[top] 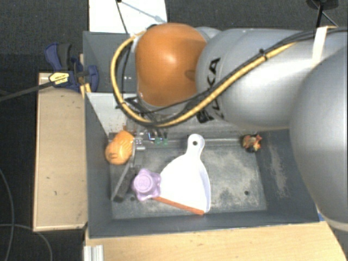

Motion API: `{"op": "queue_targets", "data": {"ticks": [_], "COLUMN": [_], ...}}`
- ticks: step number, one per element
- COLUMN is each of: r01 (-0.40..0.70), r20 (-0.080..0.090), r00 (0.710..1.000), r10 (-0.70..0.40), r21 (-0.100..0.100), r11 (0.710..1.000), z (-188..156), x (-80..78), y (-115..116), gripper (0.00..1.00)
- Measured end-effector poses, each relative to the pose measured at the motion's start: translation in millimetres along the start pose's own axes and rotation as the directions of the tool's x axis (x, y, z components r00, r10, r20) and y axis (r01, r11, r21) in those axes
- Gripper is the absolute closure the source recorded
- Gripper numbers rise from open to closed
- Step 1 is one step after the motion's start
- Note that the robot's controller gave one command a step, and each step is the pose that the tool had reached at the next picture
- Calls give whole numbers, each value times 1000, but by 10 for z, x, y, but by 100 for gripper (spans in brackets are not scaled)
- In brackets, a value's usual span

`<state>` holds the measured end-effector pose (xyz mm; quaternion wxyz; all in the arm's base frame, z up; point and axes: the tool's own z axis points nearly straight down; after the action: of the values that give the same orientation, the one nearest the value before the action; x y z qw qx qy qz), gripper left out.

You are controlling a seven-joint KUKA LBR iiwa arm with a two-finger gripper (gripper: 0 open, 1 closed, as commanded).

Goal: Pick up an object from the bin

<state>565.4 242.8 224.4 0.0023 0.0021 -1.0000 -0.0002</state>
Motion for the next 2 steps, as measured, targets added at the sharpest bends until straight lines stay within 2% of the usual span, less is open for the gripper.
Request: {"op": "queue_targets", "data": {"ticks": [1,2], "r01": [-6,62], "r20": [8,13], "r00": [1000,998], "r10": [6,-62], "r21": [-2,-2], "r11": [1000,998], "z": [-52,351], "x": [-17,83], "y": [-16,-142], "gripper": [0,0]}}
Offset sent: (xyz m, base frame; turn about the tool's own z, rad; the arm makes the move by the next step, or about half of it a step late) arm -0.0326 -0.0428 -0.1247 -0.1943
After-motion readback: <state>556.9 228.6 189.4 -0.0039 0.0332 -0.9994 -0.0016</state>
